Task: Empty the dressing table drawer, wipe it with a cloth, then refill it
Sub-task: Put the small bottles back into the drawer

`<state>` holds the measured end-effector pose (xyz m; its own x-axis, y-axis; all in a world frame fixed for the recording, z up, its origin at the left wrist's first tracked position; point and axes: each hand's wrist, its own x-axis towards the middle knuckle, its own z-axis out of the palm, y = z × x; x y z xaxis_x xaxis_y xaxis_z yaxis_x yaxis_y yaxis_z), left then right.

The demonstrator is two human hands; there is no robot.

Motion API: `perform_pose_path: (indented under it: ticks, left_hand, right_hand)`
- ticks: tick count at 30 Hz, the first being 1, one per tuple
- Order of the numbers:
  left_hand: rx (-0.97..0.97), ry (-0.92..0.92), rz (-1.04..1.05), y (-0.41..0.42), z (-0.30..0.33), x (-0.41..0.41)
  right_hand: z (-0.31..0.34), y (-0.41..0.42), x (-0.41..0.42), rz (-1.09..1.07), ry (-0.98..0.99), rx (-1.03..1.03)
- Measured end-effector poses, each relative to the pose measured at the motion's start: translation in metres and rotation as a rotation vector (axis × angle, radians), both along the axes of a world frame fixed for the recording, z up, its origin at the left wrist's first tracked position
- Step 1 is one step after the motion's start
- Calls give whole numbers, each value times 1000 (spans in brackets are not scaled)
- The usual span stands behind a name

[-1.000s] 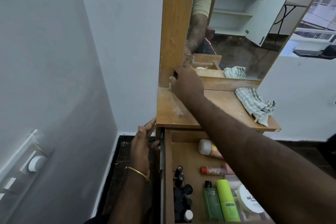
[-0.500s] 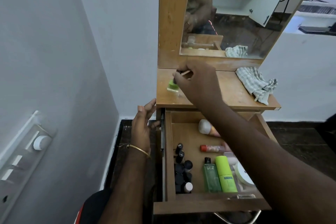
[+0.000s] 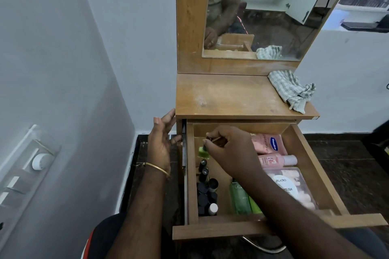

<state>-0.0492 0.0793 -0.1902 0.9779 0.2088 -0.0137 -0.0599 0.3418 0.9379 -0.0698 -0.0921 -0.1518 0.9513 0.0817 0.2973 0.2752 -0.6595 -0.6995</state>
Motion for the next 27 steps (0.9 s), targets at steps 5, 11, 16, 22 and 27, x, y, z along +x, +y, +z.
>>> perform_pose_path:
  ticks: [5,11,16,22,27]
  left_hand:
    - [-2,6,5,0,-1,0]
    - [-4,0,14,1,0,-1]
    - [11,-5,6,1,-1,0]
    - [13,-15,7,1,-2,0]
    - [32,-29,30,1,-3,-2]
  right_hand:
    - [-7,4,-2,69,66,-34]
    - [-13,5,-2,114,130,-56]
    - [-13,6,-2,119,151,-44]
    - [-12,4,-3,140,185,-27]
    - [-5,-3,-2,126,185,6]
